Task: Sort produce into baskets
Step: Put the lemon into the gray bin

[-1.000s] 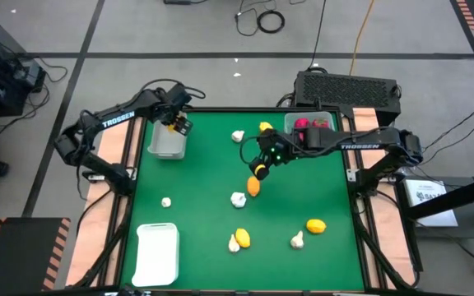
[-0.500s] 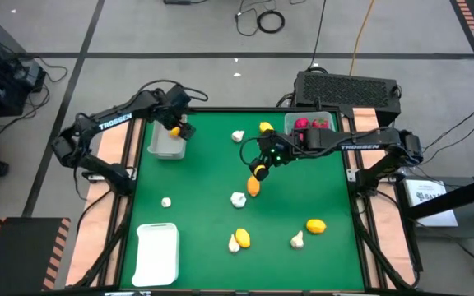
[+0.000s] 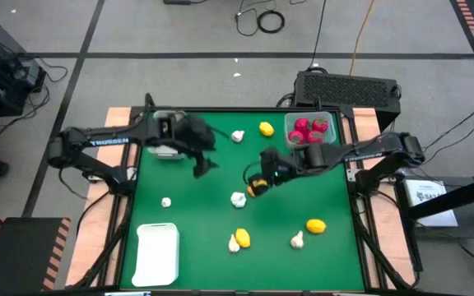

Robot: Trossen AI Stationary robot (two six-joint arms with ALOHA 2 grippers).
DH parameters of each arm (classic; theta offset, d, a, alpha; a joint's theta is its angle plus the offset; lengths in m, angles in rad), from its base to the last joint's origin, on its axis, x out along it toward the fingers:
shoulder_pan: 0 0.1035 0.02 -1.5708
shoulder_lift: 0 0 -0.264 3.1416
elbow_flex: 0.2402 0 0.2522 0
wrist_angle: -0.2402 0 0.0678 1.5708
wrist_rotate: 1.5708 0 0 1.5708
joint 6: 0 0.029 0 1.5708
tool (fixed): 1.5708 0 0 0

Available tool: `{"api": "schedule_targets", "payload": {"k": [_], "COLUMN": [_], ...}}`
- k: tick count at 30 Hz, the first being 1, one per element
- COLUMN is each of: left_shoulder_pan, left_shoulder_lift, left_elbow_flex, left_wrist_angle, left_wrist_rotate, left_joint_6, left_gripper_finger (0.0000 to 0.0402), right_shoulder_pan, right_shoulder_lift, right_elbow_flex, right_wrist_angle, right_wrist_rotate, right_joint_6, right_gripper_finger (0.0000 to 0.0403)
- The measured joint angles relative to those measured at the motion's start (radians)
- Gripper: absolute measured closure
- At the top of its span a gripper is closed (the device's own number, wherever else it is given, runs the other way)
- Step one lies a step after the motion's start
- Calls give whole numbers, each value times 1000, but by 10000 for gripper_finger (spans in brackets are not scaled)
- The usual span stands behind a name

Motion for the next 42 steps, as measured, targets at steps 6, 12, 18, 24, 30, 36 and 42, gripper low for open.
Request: {"api": "schedule_targets", "payload": {"k": [6, 12, 18, 24, 30, 36, 42], "left_shoulder_pan": [-197, -321, -465, -574, -640, -649, -649], "left_shoulder_lift": [4, 15, 70, 220, 427, 563, 645], "left_elbow_flex": [0, 0, 0, 101, 340, 466, 468], "left_wrist_angle": [176, 334, 515, 605, 377, 164, 142], "left_wrist_rotate": [-1, -100, -118, -190, -292, -308, -293], "left_joint_6": [90, -37, -59, -194, -207, -162, -37], "left_gripper_finger": [77, 77, 77, 77, 77, 77, 77], "right_shoulder_pan": [157, 291, 443, 606, 714, 768, 781], "right_shoulder_lift": [0, 0, 0, 0, 0, 0, 0], "right_elbow_flex": [0, 0, 0, -1, -1, -1, -1], "right_wrist_angle": [-77, -134, -230, -258, -208, -156, -119], "right_wrist_rotate": [-1, 1, 80, 247, 343, 399, 481], "right_joint_6": [225, 268, 259, 301, 305, 310, 308], "right_gripper_finger": [46, 46, 46, 46, 46, 46, 46]}}
